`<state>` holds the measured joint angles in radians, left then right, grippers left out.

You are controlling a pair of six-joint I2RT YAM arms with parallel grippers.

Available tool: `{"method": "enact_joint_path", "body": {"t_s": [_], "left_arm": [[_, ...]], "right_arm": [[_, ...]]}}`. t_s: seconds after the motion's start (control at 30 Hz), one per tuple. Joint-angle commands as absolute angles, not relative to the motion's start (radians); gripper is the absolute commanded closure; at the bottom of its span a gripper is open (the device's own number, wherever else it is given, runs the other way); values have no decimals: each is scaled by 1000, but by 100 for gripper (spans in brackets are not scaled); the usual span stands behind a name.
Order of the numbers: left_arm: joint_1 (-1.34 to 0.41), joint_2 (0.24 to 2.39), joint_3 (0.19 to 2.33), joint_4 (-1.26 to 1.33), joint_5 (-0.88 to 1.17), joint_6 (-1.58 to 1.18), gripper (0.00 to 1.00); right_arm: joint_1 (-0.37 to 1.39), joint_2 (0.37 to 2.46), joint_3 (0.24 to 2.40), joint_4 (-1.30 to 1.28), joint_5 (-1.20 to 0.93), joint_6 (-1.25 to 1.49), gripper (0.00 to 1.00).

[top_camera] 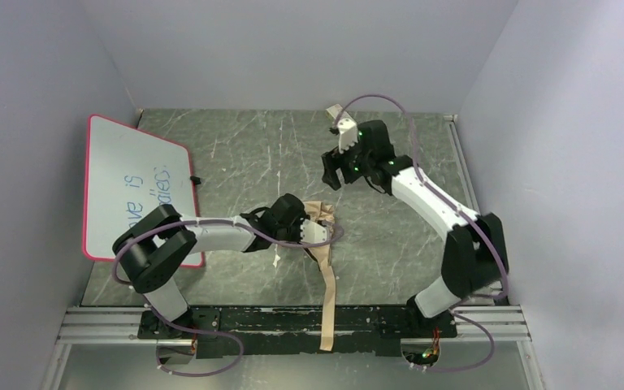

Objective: Put away the umbrella

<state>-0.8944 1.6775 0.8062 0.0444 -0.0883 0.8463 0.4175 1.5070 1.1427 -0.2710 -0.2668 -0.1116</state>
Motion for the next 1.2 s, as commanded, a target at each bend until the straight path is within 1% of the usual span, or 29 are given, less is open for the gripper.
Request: {"method": "enact_joint_path", "body": {"t_s": [0.0,0.07,0.17,0.27,0.4,0.5,0.67,0.8,1.0,1.17], "left_arm": [[-939,1747,755,80,-244,885,95],[-963,1757,739,124,-302,899,95],[-1000,1781,711,202,-412,926,95],[-1032,1815,691,279,-512,965,95],[-1063,1857,670,379,-601,1017,95],[-1077,1868,655,436,-630,1039,95],[-1089,1882,635,517,-667,1079,95],[-1105,1898,635,540,-683,1087,95],[-1117,1911,641,554,-689,1082,95],[-1121,1898,648,551,-675,1063,95]], "right_arm": [[412,1657,1283,-500,-502,-352,20],[411,1717,1344,-571,-525,-420,19],[412,1759,1387,-610,-576,-494,18],[425,1758,1375,-623,-622,-570,18],[466,1753,1333,-665,-609,-705,18],[471,1770,1319,-675,-585,-754,18],[480,1851,1361,-738,-553,-796,18],[497,1889,1366,-767,-542,-812,19],[523,1906,1289,-715,-532,-800,20],[531,1969,1262,-691,-477,-792,24]]}}
